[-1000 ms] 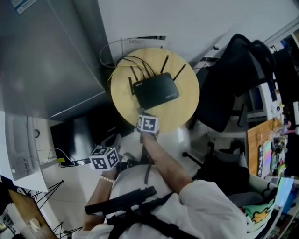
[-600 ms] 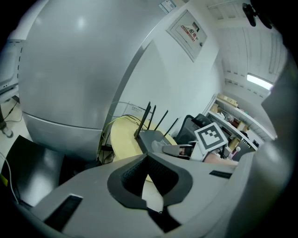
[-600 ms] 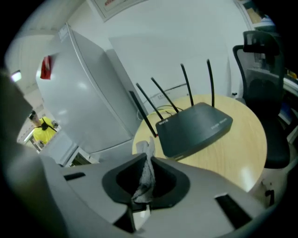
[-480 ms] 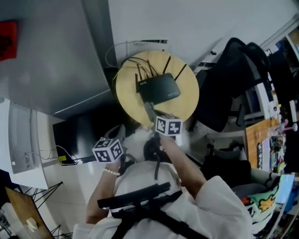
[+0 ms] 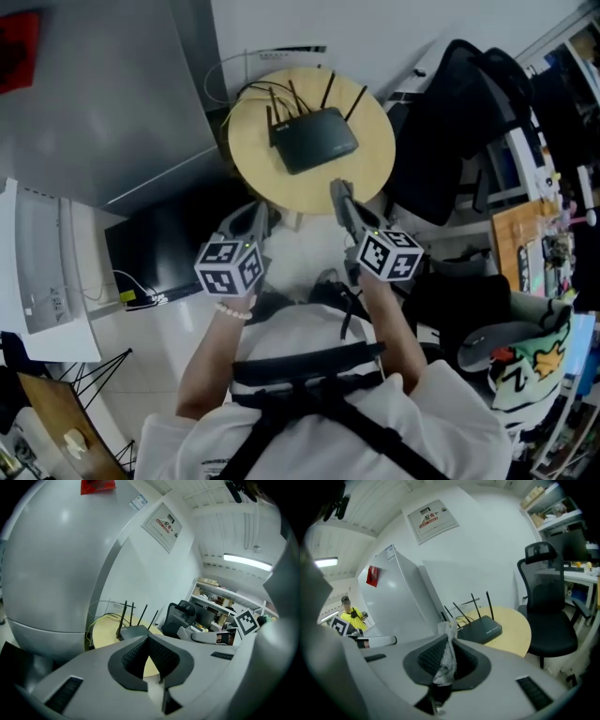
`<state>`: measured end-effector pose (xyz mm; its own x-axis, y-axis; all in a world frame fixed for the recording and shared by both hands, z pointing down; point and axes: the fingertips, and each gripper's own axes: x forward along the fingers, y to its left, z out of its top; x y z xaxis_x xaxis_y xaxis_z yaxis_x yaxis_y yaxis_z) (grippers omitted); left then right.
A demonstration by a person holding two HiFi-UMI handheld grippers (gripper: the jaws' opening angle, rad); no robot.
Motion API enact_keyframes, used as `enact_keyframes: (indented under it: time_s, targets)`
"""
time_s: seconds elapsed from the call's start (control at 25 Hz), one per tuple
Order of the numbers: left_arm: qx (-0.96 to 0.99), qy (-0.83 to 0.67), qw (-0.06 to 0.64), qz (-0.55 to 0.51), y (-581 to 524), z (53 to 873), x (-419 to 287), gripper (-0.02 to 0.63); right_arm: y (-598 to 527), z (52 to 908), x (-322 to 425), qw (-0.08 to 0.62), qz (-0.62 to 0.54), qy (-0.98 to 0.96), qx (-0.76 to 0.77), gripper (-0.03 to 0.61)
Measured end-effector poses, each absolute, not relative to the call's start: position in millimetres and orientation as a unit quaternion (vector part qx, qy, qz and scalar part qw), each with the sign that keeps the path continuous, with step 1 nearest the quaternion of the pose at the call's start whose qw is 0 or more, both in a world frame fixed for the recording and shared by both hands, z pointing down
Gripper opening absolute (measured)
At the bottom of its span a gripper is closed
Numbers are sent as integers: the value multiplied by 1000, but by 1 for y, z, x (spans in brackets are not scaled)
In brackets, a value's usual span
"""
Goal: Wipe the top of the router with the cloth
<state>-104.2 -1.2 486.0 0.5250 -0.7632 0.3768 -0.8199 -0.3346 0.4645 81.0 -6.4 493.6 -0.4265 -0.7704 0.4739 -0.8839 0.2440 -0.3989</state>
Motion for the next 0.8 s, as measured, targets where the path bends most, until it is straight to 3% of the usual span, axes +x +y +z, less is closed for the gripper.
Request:
enact_keyframes:
  time_s: [0.52, 0.8]
  targets:
    - [825, -479, 299, 25, 6, 451, -2, -3, 1, 463, 137, 85, 284, -817, 495, 32]
    - [819, -492, 292, 44, 12, 454, 18, -3, 4, 465, 150, 97, 271, -827, 483, 32]
